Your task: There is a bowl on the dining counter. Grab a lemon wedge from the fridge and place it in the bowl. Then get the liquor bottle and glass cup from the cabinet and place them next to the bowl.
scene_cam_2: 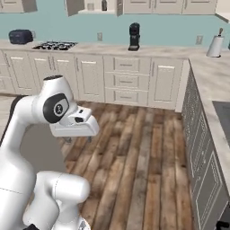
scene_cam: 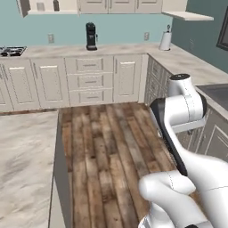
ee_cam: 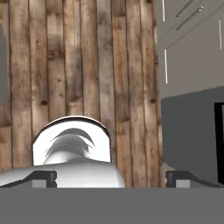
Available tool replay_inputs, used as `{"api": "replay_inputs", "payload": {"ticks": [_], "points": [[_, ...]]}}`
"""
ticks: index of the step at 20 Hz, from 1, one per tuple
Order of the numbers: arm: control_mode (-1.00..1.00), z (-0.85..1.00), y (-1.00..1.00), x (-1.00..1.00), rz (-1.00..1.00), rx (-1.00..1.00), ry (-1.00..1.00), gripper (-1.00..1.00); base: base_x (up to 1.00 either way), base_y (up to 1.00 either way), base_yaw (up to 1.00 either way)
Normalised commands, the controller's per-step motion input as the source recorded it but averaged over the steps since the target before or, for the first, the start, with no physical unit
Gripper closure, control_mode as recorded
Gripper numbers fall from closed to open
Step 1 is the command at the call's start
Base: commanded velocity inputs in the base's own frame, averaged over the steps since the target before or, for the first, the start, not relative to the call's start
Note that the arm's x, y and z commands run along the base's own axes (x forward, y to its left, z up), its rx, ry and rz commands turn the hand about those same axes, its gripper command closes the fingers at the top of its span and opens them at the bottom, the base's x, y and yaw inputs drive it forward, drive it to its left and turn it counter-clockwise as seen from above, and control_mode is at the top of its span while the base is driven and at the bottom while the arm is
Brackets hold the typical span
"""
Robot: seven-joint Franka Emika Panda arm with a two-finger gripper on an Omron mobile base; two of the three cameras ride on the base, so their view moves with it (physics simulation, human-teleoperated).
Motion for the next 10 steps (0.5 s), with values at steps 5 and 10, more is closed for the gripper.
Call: {"api": "replay_inputs", "payload": {"ticks": [5,10], "points": [[1.0,0.0,0.0,0.0,0.0,0.0,0.0,-1.0,1.0,0.0,0.0],[1.0,0.0,0.0,0.0,0.0,0.0,0.0,-1.0,1.0,0.0,0.0]]}}
